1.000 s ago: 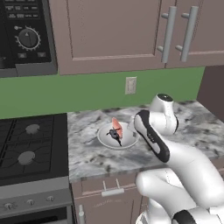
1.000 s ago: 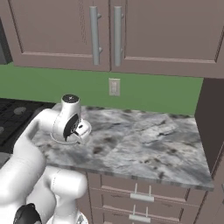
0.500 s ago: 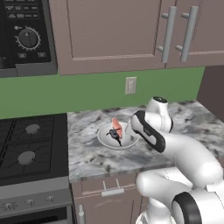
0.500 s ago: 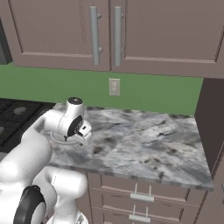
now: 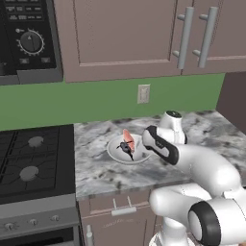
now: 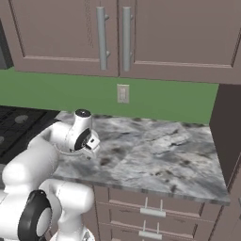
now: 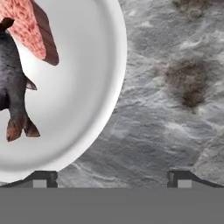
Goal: Place the bowl with the lemon wedge and lime on the second highest shelf of the fridge. Place the bowl with the steak and fish on the top shelf of the fridge.
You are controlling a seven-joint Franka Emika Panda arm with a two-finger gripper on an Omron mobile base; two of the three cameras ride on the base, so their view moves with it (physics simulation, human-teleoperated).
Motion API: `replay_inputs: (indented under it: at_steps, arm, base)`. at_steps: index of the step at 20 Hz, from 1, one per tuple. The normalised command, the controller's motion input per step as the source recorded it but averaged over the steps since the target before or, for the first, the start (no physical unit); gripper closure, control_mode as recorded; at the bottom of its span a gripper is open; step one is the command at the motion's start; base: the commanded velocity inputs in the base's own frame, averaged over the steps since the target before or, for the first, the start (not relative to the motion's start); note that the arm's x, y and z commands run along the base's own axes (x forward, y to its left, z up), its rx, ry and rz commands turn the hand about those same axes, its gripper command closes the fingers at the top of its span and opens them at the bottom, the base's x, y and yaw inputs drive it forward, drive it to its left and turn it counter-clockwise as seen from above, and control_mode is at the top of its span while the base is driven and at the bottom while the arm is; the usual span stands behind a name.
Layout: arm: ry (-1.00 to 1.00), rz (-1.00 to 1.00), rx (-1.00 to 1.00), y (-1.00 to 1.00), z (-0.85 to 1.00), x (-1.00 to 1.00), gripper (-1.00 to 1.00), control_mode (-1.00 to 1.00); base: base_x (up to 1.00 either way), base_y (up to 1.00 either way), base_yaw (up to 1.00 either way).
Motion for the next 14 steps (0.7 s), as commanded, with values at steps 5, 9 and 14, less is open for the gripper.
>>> replay_inputs:
  at_steps: [5, 9, 14]
  arm:
    - [0.00, 0.00, 0.00, 0.09, -0.13, 0.33, -1.00, -1.00]
    - [0.00, 0.00, 0.00, 0.06, -0.06, 0.42, -1.00, -1.00]
    - [0.00, 0.00, 0.00, 0.03, -0.14, 0.40, -1.00, -1.00]
  base:
    - [0.00, 0.00, 0.00]
    - [0.00, 0.00, 0.00]
    - [0.00, 0.00, 0.00]
